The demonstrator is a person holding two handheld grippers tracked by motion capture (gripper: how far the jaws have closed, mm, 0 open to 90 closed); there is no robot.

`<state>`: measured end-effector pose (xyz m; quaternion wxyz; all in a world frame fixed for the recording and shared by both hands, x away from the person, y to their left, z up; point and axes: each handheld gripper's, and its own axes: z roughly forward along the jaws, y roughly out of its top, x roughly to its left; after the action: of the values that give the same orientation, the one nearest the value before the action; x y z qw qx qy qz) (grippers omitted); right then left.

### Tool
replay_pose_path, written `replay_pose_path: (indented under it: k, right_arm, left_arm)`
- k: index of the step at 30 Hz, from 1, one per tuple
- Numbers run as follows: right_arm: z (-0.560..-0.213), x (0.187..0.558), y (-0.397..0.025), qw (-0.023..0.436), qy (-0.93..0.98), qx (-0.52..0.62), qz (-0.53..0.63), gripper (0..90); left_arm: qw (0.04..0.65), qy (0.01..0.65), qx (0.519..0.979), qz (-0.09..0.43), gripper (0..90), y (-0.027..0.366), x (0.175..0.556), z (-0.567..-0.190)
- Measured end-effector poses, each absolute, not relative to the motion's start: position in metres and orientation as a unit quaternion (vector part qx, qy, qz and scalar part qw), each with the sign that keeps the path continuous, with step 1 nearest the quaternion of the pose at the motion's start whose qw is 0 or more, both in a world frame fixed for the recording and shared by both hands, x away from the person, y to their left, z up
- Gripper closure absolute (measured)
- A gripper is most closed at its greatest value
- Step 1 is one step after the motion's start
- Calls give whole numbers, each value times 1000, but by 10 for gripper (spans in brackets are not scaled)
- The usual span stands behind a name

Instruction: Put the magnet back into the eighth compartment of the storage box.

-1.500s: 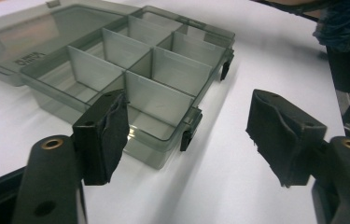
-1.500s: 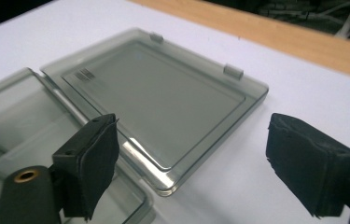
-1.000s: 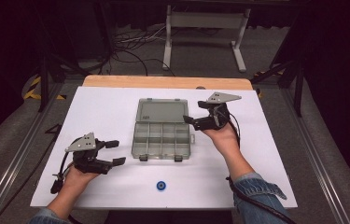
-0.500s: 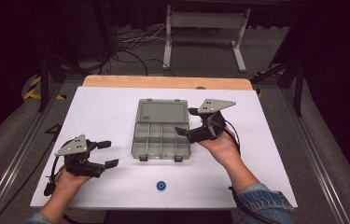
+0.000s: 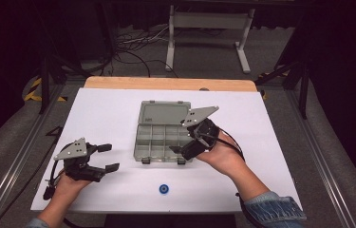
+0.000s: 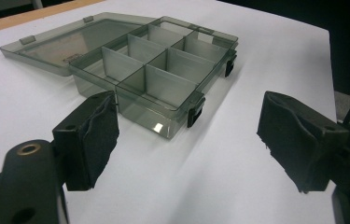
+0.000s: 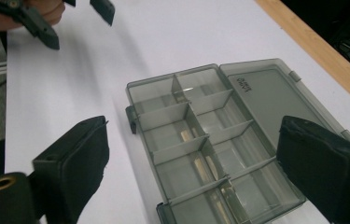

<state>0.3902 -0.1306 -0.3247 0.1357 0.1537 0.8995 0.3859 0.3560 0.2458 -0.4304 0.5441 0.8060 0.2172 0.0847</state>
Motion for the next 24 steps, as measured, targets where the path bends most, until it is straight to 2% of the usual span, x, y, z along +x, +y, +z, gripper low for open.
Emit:
replay_pose_path:
  k: [7,18,24]
  right_arm:
    - [-328,382,-117,129,922,134,340,87]
    - [-338,373,-104,95,947,120,283,87]
    - [-342,371,-103,83,948,116,284,87]
  left_arm:
    - [543,218,806,91,208,249,355,-431]
    - [542,221,807,82,207,248,355,-432]
    - [543,220,806,85,207,249,355,-432]
